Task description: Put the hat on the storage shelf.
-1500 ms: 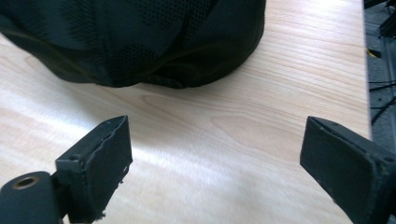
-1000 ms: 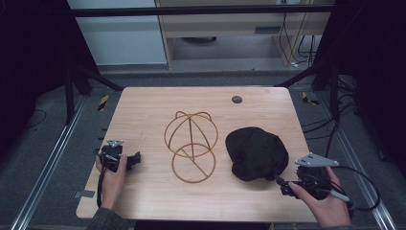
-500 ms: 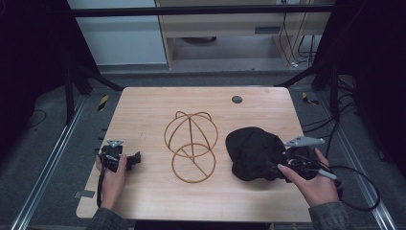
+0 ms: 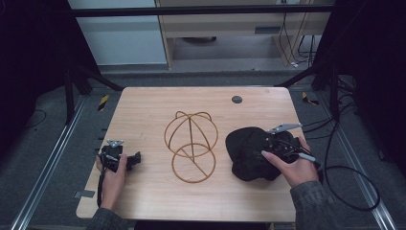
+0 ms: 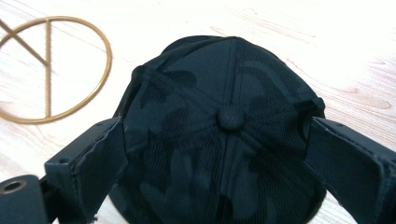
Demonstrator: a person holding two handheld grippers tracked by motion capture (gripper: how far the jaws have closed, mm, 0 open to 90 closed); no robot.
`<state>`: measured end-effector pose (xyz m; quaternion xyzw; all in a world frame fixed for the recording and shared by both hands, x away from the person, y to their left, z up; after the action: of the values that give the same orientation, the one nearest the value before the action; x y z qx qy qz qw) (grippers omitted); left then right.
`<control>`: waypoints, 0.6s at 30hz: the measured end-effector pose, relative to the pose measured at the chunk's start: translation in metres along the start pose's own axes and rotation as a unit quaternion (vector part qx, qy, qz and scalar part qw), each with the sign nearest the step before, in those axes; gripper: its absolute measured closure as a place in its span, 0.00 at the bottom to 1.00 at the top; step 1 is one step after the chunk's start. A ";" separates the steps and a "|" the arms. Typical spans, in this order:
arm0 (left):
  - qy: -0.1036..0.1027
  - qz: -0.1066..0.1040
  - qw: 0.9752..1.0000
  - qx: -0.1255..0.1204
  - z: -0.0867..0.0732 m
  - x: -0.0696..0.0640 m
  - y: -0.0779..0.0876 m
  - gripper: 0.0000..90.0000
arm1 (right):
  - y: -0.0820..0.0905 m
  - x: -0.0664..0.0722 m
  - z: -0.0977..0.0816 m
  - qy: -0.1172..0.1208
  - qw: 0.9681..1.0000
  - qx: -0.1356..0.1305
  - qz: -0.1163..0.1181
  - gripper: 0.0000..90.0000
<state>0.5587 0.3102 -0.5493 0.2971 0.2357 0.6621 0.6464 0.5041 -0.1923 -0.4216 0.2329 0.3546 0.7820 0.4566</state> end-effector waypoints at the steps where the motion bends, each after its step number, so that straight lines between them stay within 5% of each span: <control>1: 0.000 0.000 1.000 0.000 0.000 0.000 0.000 0.00 | -0.003 -0.001 0.000 -0.002 1.000 0.005 -0.001 0.07; 10: 0.001 0.001 1.000 0.000 0.000 0.000 0.000 0.00 | -0.026 -0.011 -0.013 -0.023 0.999 0.028 0.002 0.11; 18: 0.001 0.001 1.000 0.000 0.000 0.000 0.000 0.00 | -0.029 -0.018 -0.021 -0.027 0.999 0.030 0.023 0.37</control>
<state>0.5586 0.3098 -0.5493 0.2969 0.2360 0.6631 0.6453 0.5143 -0.2061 -0.4584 0.2760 0.3601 0.7745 0.4408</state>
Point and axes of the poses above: each handheld gripper's, and its own axes: y roughly backward along the jaws, z roughly out of its top, x roughly to its left, the point moved 6 cm from there along -y, roughly forward along the jaws, and after that the axes turned 6 degrees about z, right-handed, at the moved point
